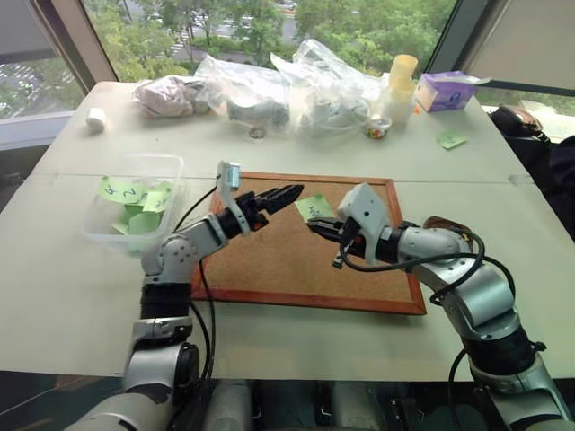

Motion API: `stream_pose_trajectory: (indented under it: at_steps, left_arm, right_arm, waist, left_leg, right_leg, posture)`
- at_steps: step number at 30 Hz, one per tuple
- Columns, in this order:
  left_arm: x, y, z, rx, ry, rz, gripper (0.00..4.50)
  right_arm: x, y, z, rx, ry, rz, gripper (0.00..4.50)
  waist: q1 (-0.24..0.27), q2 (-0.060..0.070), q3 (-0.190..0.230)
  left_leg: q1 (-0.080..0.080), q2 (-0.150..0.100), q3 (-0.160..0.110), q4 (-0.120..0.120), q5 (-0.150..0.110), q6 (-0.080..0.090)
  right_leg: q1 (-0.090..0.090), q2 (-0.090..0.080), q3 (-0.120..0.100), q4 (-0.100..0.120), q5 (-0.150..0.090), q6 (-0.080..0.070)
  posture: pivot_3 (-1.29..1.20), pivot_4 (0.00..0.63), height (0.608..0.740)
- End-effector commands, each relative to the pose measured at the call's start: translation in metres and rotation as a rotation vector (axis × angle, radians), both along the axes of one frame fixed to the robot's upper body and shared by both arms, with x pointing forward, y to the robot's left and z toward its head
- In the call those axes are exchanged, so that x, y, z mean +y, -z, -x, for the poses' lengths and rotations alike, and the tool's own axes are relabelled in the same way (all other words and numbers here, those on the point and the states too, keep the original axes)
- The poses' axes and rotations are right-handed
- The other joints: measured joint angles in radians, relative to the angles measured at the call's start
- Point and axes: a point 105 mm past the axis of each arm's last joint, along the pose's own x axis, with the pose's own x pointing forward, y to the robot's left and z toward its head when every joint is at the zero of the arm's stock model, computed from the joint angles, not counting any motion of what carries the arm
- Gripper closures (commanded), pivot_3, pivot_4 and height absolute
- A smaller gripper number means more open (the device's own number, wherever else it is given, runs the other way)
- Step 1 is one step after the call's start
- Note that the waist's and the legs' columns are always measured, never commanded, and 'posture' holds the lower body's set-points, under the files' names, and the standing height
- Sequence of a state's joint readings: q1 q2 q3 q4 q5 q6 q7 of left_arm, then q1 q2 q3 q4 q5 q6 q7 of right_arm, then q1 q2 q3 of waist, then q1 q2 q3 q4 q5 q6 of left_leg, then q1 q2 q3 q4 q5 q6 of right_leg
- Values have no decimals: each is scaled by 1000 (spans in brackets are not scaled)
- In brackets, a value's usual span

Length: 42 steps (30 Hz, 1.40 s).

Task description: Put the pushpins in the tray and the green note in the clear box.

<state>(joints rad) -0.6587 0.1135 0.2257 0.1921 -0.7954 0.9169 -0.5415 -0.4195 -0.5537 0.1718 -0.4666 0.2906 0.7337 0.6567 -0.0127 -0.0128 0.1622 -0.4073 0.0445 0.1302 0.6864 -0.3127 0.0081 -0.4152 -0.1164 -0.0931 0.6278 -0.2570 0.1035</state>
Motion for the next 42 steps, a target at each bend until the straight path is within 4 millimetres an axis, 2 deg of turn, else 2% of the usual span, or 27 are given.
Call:
stream_pose_trajectory:
  at_steps: [1,8,9,10,12,17,20,23,27,30,32,35,39,42]
  left_arm:
    - [-16,-5,-1,71,34,56,41]
    - [-27,6,6,175,93,64,41]
    - [-28,8,7,182,95,61,580]
    - [-28,8,7,189,92,69,885]
    - [-28,8,8,191,97,75,1823]
    - [-30,5,10,176,106,74,4400]
    - [-25,5,6,143,68,25,4456]
    - [-20,8,4,78,29,-43,4456]
    - [-15,10,-1,61,-20,-58,4456]
    - [-14,7,-2,6,-30,-85,4456]
    - [-14,2,0,-84,-32,-135,4456]
    - [-14,-8,6,-203,-22,-177,4456]
    - [-13,-14,10,-284,-21,-209,4456]
    - [-12,-17,13,-319,-16,-219,4456]
  right_arm:
    - [4,-20,4,-90,-23,3,4500]
    - [1,-21,3,-101,-5,7,4500]
    - [0,-21,3,-103,0,8,4500]
    - [-1,-22,3,-105,5,9,4500]
    - [-3,-22,2,-107,12,12,4500]
    - [-5,-22,2,-110,23,12,4500]
    - [-10,-27,0,-122,50,2,4500]
    - [-25,-38,1,-132,111,-33,4500]
    - [-59,-62,2,-114,259,-207,4500]
    - [-90,-67,2,-94,382,-277,4500]
    - [-120,-61,3,-64,500,-318,4500]
    - [-160,-40,6,3,666,-339,4500]
    - [-192,-15,9,60,798,-299,4500]
    - [-206,6,8,114,865,-262,4500]
  waist:
    - [2,0,0]
    - [2,0,0]
    - [2,0,0]
    - [2,0,0]
    - [4,0,0]
    - [3,0,0]
    - [3,0,0]
    - [4,0,0]
    - [5,0,0]
    - [12,0,0]
    - [20,0,0]
    - [27,0,0]
    - [25,0,0]
    - [22,1,-1]
  left_leg:
    - [0,0,0,0,0,-1]
    - [0,0,0,0,1,-2]
    - [0,0,0,0,1,-2]
    - [0,0,0,0,1,-2]
    - [0,0,0,0,1,-2]
    - [0,0,1,0,1,-2]
    - [0,0,1,0,1,-3]
    - [0,0,1,0,2,-3]
    - [0,0,2,0,2,-3]
    - [0,0,1,0,2,-3]
    - [0,-1,2,0,2,-3]
    - [0,-1,2,-1,2,-3]
    - [0,-1,2,0,2,-3]
    - [1,-1,2,0,2,-3]
  right_leg:
    - [0,0,0,0,0,0]
    - [0,1,0,0,0,0]
    - [0,1,0,0,0,0]
    - [0,1,0,0,0,0]
    - [0,1,0,0,0,0]
    - [0,1,0,0,0,0]
    - [0,1,0,0,0,0]
    - [0,1,0,0,0,0]
    - [1,1,0,0,0,0]
    - [1,1,-1,0,0,0]
    - [1,1,-1,0,0,0]
    - [1,2,-1,0,0,0]
    - [1,2,0,0,0,0]
    - [1,2,0,1,0,0]
  posture:
    - [0,150,740]
    - [0,150,740]
    - [0,150,740]
    - [0,150,740]
    - [0,150,740]
    - [0,150,740]
    - [0,150,740]
    - [0,150,740]
    - [0,150,740]
    - [0,150,740]
    - [0,150,740]
    - [0,150,740]
    - [0,150,740]
    - [0,150,740]
